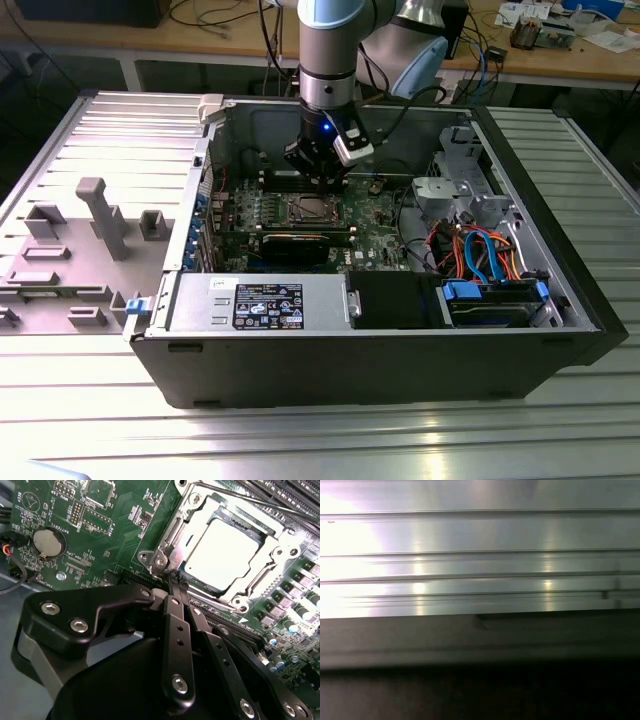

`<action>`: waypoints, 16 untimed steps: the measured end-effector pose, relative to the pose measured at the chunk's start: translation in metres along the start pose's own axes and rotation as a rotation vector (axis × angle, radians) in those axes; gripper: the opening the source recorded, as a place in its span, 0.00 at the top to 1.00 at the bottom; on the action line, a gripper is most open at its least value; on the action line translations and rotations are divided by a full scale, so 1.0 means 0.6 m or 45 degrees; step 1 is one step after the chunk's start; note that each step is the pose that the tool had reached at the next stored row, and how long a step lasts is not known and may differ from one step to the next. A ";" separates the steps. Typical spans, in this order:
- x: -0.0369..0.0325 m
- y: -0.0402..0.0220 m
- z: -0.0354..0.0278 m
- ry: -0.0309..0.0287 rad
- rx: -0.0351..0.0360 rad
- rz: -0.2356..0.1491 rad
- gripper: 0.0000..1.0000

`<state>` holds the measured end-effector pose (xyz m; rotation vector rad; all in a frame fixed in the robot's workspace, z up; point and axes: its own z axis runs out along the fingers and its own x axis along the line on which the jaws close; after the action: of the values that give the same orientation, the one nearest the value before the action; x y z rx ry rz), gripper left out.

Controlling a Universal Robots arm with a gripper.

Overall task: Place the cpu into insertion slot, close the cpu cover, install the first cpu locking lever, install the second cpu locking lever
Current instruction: 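Install the first cpu locking lever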

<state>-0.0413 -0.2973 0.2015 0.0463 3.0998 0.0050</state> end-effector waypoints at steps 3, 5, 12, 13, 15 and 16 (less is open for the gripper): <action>0.000 0.001 -0.003 -0.0007 -0.0005 0.000 0.89; 0.000 0.001 -0.007 -0.0001 0.0003 0.000 0.89; -0.001 -0.004 -0.010 -0.0003 0.0085 0.000 0.89; -0.001 -0.008 -0.010 -0.0002 0.0087 0.000 0.89; -0.001 -0.008 -0.010 -0.0003 0.0086 0.000 0.89; -0.001 -0.008 -0.010 -0.0003 0.0088 0.000 0.89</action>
<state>-0.0412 -0.3021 0.2072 0.0463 3.0997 -0.0057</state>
